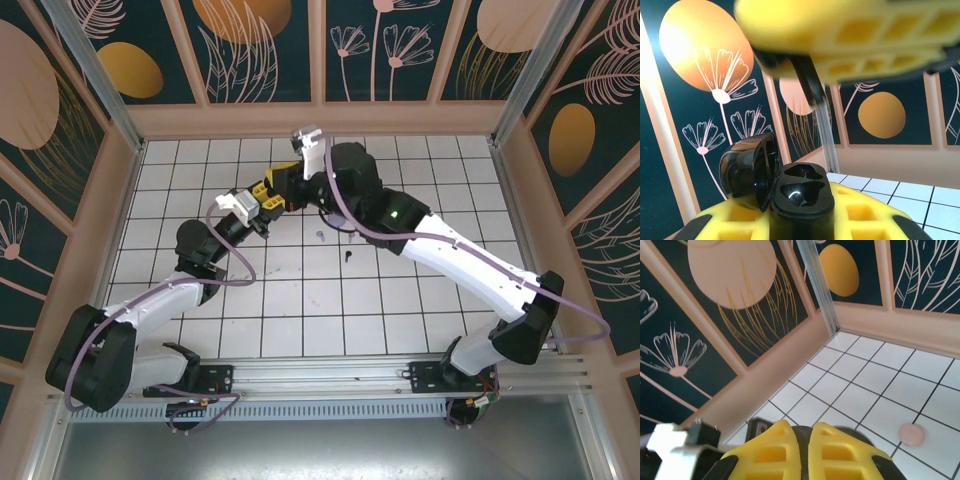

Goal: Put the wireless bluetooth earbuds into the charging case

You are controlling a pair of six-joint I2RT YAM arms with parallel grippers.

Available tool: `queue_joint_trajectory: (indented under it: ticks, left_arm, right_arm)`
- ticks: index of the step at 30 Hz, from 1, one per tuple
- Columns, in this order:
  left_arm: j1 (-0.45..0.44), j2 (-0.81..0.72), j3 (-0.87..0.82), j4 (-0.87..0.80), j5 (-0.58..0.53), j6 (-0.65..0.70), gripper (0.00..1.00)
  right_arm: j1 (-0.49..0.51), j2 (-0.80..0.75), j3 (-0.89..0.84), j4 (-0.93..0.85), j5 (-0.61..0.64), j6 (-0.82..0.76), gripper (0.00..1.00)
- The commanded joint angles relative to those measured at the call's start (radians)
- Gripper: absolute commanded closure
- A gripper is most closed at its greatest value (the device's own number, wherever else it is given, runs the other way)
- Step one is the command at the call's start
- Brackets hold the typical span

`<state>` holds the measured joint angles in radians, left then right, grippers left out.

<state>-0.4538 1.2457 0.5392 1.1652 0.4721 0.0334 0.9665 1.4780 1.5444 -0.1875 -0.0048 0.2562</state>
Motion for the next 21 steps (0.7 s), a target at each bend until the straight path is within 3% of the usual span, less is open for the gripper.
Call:
queue_joint_trajectory:
  ticks: [1,21]
  left_arm:
    - [-0.003,-0.032,0.030,0.005,0.028,-0.015,1.00]
    - [-0.003,-0.055,0.040,-0.021,0.066,-0.032,1.00]
  right_arm:
    - [0.008,-0.064,-0.085,0.153,-0.021,-0.052,0.95]
    - [0.005,-0.073,-0.166,0.242,-0.008,-0.048,0.96]
